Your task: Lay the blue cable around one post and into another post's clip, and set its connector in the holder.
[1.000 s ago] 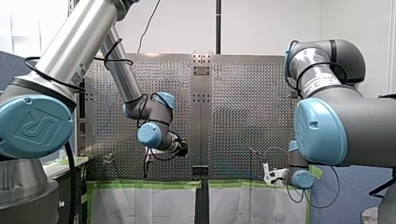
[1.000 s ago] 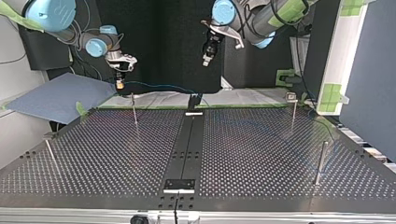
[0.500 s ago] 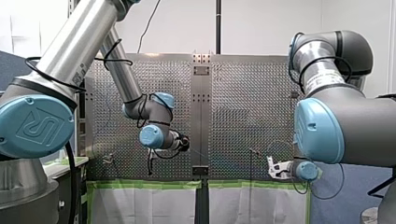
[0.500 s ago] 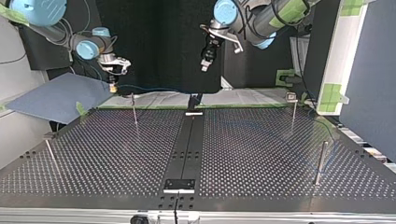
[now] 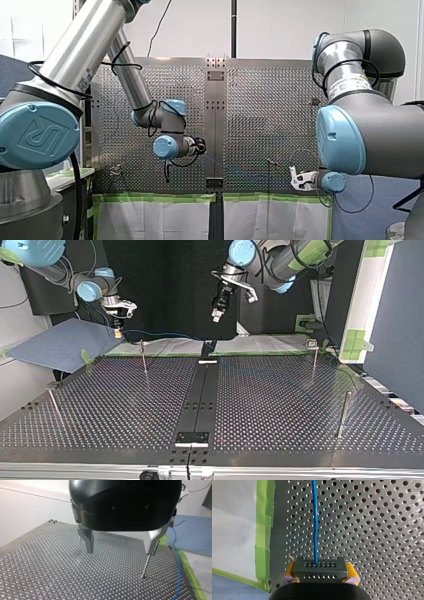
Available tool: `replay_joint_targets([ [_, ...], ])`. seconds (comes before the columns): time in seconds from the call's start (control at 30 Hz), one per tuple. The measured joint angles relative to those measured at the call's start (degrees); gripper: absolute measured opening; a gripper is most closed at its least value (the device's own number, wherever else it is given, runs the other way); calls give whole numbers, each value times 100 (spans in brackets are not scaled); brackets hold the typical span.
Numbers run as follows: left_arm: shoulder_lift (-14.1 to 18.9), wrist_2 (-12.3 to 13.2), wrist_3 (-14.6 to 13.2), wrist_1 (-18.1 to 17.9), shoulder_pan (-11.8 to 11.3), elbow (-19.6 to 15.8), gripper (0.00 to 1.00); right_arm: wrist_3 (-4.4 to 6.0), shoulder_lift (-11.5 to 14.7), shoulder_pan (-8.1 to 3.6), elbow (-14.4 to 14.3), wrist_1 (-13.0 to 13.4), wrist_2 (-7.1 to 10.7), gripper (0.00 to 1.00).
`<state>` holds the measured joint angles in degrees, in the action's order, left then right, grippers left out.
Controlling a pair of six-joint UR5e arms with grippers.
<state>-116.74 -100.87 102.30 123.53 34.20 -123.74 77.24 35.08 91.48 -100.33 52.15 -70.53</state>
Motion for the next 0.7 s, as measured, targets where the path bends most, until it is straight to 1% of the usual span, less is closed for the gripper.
replay_joint_targets([
  [0.2, 0, -6, 0, -294, -14, 0, 100, -11, 10, -82, -76, 17, 265, 0],
  [0.37, -1, -7, -4, -552, -23, -1, 100, -1, 43, -154, -216, 159, 364, 0],
  [0.47, -1, -7, -27, -707, -19, -4, 100, 30, 151, -194, -310, 221, 435, 0],
  [0.57, -14, -11, -78, -855, 11, -5, 100, 115, 300, -224, -410, 307, 466, 0],
  [0.67, -88, -26, -135, -991, 45, 0, 100, 246, 447, -245, -467, 422, 457, 0],
  [0.7, -134, -30, -151, -1049, 57, 11, 100, 306, 486, -250, -478, 456, 442, 0],
])
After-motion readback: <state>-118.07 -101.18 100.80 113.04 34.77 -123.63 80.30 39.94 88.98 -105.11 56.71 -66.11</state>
